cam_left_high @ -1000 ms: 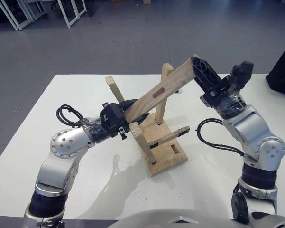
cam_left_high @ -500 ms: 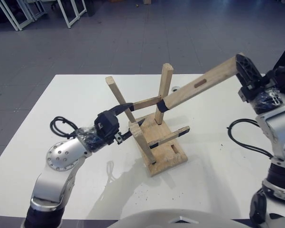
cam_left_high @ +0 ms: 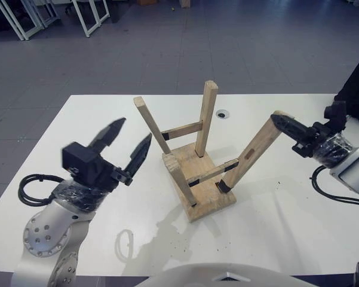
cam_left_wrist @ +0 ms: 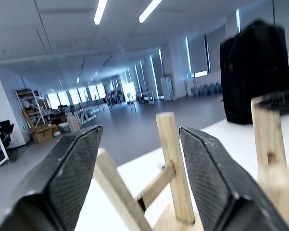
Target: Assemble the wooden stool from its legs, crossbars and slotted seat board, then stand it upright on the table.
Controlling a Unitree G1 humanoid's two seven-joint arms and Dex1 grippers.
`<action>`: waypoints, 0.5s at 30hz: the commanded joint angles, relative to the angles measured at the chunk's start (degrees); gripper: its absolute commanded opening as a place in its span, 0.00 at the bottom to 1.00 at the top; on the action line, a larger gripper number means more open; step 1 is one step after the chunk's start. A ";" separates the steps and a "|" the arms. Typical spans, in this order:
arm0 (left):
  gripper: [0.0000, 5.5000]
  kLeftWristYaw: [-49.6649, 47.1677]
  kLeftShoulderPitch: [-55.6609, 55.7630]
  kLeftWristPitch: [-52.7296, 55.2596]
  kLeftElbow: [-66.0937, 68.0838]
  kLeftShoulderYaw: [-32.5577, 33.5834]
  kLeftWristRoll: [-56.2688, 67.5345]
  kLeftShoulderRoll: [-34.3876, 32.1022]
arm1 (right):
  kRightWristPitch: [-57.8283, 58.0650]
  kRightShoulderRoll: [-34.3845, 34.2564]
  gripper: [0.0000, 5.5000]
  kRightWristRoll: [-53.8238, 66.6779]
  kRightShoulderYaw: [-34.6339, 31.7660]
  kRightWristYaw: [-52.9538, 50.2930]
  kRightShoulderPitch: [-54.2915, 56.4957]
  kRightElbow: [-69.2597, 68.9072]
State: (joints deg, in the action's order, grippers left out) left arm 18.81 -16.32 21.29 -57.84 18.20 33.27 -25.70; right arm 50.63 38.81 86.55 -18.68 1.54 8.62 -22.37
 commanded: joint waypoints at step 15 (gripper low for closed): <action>0.53 -2.03 5.62 5.30 0.55 -8.92 -3.56 -4.27 | -2.17 -4.47 0.19 -3.77 5.73 -12.82 -0.51 -6.39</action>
State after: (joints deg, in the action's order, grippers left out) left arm 16.60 -11.07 26.10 -57.81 10.33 30.72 -29.30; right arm 46.60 34.67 82.97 -14.62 -9.21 8.59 -28.65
